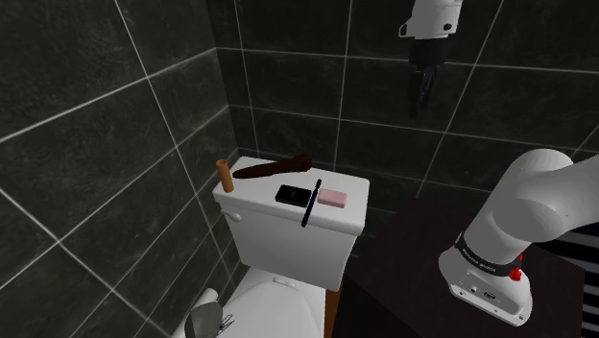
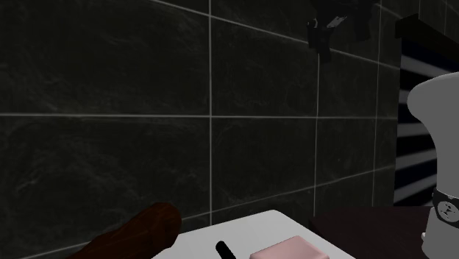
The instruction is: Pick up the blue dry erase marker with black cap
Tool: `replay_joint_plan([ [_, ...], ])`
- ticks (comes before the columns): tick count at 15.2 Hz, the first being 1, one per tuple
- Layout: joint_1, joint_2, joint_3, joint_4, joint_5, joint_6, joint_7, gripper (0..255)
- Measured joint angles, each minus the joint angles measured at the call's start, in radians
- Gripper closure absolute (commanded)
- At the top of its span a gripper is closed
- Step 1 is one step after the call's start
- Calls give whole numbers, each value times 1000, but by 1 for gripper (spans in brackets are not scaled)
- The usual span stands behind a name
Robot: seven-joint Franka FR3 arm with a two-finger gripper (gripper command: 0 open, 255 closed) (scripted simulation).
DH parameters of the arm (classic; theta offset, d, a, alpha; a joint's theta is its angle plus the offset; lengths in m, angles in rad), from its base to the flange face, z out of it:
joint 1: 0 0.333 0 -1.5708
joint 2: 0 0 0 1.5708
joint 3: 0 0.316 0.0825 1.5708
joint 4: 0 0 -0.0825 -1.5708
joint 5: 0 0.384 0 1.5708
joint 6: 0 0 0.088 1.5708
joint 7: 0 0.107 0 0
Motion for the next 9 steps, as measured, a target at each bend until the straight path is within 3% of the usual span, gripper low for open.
replay_joint_plan([
  [3,-6,-6,30,-31,24,30,60,0],
  [9,-27,-6,185,-155,142,183,353,0],
])
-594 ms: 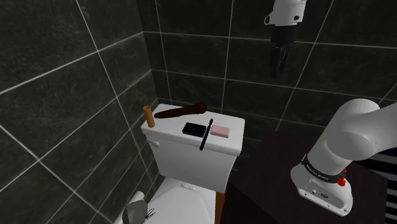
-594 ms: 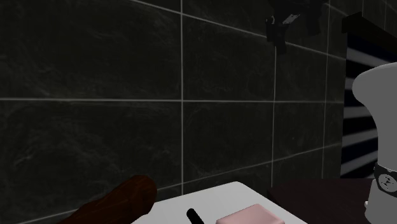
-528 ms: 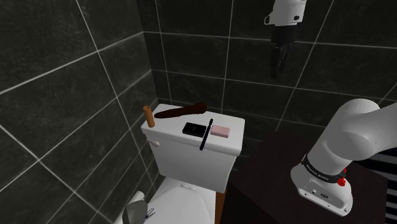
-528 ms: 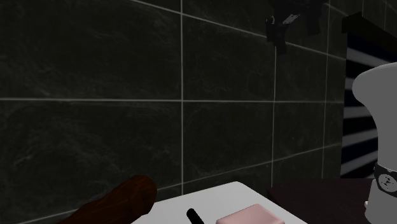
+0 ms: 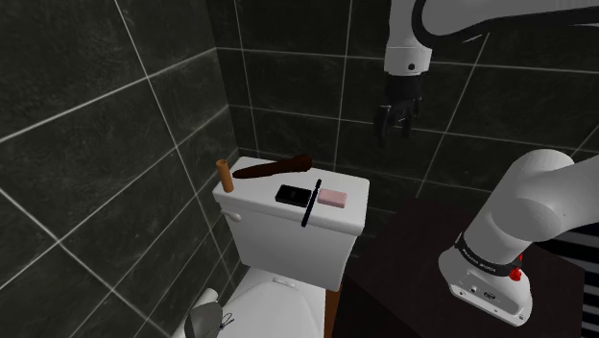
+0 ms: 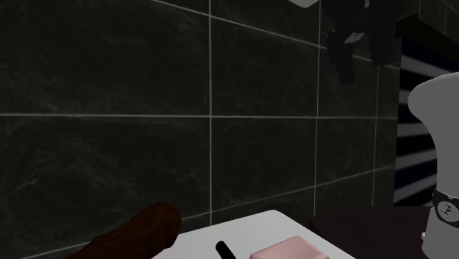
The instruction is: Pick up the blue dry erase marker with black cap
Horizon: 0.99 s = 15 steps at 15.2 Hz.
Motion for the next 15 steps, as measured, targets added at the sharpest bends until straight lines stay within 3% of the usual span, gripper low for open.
replay_joint_plan([
  [9,-36,164,259,-64,152,288,453,0],
  [15,-112,384,414,-17,149,494,753,0],
])
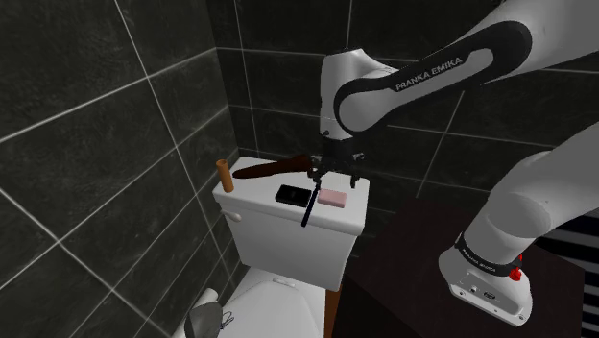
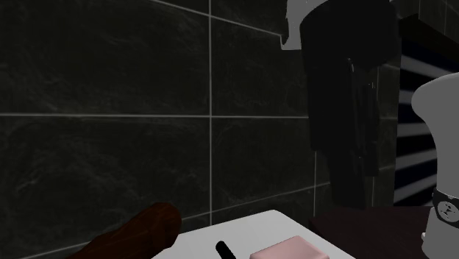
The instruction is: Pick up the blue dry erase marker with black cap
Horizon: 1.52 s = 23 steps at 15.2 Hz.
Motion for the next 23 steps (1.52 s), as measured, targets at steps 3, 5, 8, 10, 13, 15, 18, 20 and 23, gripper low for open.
replay_joint_plan([
  [3,-46,141,79,44,-52,107,180,0],
  [5,-76,239,116,81,-114,165,310,0],
  [8,-95,366,144,126,-219,233,499,0],
  [10,-96,414,142,132,-260,266,544,0],
  [13,-92,455,138,128,-296,304,576,0],
  [15,-87,489,132,122,-327,338,599,0],
  [18,-85,502,129,118,-340,353,608,255],
  [20,-84,503,129,120,-341,356,608,255],
  [23,-84,504,129,122,-343,354,610,255],
])
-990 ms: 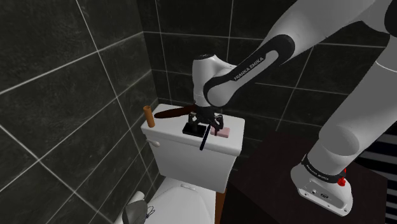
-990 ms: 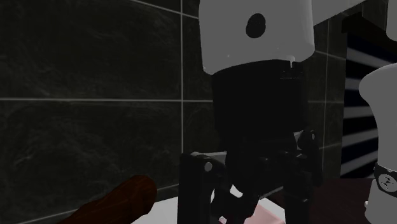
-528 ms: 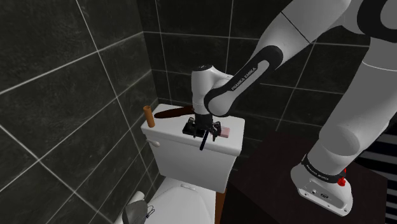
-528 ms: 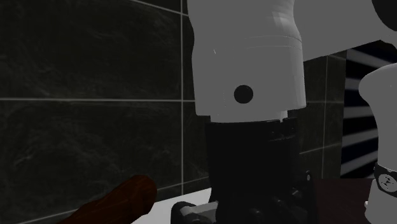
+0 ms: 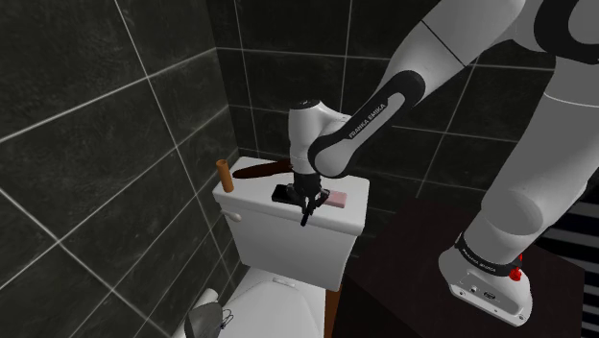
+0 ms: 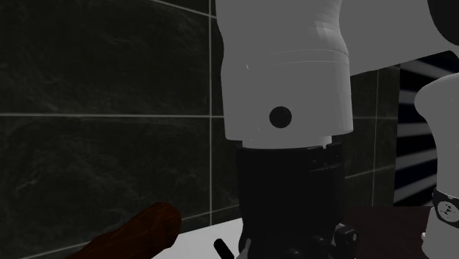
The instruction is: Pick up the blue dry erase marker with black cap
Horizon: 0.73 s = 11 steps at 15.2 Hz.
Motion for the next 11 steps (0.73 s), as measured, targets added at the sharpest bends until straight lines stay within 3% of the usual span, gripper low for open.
replay_joint_plan([
  [5,-1,-6,1,0,6,-5,-4,255],
  [11,-12,-80,15,12,74,-80,-49,255],
])
